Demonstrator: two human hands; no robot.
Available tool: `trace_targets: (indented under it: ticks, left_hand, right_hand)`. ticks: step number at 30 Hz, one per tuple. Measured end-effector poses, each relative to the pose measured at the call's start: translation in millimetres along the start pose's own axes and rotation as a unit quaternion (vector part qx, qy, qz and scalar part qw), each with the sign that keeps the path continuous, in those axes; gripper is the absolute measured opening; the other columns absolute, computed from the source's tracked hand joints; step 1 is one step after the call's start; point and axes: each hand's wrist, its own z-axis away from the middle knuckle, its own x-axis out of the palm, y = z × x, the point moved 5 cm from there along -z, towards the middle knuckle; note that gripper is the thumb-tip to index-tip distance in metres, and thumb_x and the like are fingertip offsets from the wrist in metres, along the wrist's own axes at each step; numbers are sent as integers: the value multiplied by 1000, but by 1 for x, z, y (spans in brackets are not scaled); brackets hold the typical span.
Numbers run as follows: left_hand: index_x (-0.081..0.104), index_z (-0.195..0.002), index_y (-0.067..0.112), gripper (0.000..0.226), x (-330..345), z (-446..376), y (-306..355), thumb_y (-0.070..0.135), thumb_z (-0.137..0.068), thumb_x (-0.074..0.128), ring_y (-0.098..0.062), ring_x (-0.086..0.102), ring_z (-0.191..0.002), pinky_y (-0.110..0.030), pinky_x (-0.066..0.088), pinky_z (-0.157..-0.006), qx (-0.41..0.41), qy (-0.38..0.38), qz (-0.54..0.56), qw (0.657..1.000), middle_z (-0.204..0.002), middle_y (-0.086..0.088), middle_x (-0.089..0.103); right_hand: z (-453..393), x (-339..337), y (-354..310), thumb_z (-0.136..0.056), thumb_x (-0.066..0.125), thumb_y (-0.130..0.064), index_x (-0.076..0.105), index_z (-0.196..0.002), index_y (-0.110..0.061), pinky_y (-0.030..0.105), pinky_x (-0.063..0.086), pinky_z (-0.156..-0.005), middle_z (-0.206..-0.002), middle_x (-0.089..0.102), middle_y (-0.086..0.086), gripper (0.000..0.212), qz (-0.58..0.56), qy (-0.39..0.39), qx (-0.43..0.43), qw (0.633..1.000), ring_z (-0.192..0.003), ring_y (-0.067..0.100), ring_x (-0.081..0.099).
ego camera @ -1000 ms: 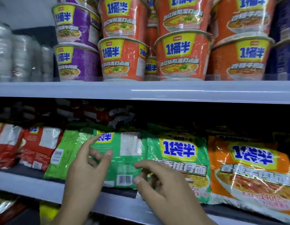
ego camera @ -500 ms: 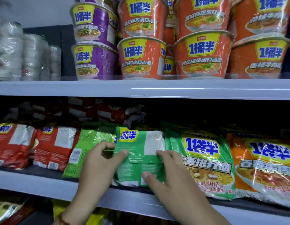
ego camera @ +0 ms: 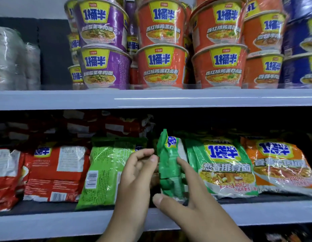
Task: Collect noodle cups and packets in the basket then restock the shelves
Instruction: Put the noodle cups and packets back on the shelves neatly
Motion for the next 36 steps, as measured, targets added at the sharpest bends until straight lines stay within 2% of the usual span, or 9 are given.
trace_targets:
  ticks: [4,9,13,17,20,25,29,33,36]
  left_hand:
    - [71,-95,12,21,14,8,6,15,-75,75,-22,69,-82,-30,57,-63,-6,-73,57,996,-97,-11,73]
    - [61,-120,10,48,27,14,12,18,-74,68,-26,67,-111,-34,59,-79,-29,-215,37,975,-120,-10,70]
    - [71,-103,36,26,1,9,25,25,-80,71,-2,66,-104,-25,56,-85,112,-64,-174,976,-111,17,70]
    - [36,-128,63,78,-18,-5,12,71,-60,73,10,48,-111,-27,44,-87,72,-18,-257,964,-124,38,44]
    - [36,-124,68,90,-19,-14,-10,68,-48,84,-2,62,-109,-39,48,-98,-16,-69,-176,982,-120,28,61]
    - [29,-139,59,80,-24,-24,-10,51,-75,77,-7,58,-120,-43,43,-106,51,-36,-296,953,-128,22,61]
    - [-1,-148,55,92,-20,-31,-12,39,-88,67,-6,46,-131,-34,40,-108,104,-9,-410,906,-149,20,41]
    - [-18,-141,60,92,-12,-28,-23,35,-96,58,32,21,-120,2,23,-96,167,-48,-503,847,-135,46,16]
    - [-27,-143,50,69,-18,-27,-40,64,-95,20,-2,-13,-146,-25,-1,-115,208,-63,-637,740,-154,24,1]
  right_hand:
    - [-2,-9,-2,-77,79,-10,48,-113,-53,10,50,-73,-104,71,-14,63,-122,-18,-3,992,-90,-6,67]
    - [-19,-45,20,-63,75,-28,62,-105,-38,34,58,-79,-88,74,-5,45,-142,80,31,986,-81,16,71]
    - [-29,-55,37,-77,76,-13,69,-93,-31,61,55,-78,-93,73,14,26,-224,101,58,968,-86,43,69]
    - [-36,-51,54,-76,69,-7,62,-106,-10,42,51,-58,-84,73,17,31,-382,87,108,914,-69,36,68]
    - [-39,-39,55,-81,67,-13,61,-99,-5,35,42,-51,-72,68,13,21,-422,75,144,892,-58,27,63]
    - [-53,-39,57,-91,61,-45,36,-136,-43,41,51,-92,-127,59,-12,52,-65,90,50,993,-107,14,61]
    - [-57,-24,50,-85,63,-58,-10,-156,-29,25,27,-108,-148,16,-20,106,91,92,-32,991,-141,4,21]
    - [-57,-11,67,-86,65,-52,-31,-149,-22,31,11,-121,-164,-16,-6,119,209,93,-27,973,-151,15,-4]
    - [-57,-9,68,-87,62,-52,-40,-140,-29,31,6,-121,-159,-27,-8,118,241,89,-23,966,-151,16,-12]
